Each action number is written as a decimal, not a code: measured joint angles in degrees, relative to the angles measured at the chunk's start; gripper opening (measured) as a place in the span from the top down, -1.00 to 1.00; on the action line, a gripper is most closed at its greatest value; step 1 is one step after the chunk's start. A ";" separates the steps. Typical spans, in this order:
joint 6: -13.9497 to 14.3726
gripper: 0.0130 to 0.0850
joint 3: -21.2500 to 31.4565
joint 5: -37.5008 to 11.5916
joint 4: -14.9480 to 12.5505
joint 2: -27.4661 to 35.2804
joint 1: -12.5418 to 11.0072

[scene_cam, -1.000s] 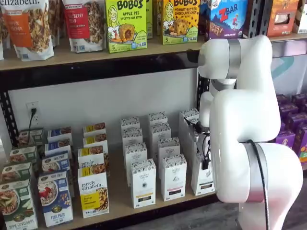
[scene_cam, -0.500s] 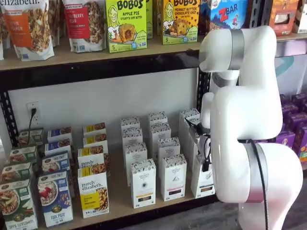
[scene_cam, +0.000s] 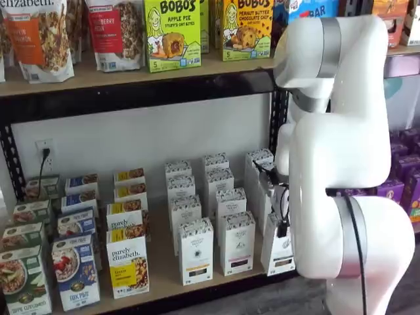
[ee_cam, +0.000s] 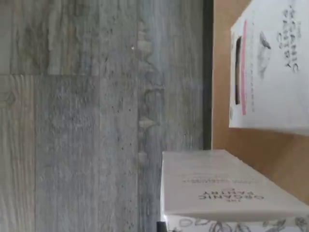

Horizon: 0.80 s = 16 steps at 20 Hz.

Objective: Pick up the white box with a green strip in the middle, on the bottom shelf, the sixth box from the left

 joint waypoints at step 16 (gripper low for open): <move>3.42 0.00 20.23 1.58 2.20 -22.55 5.40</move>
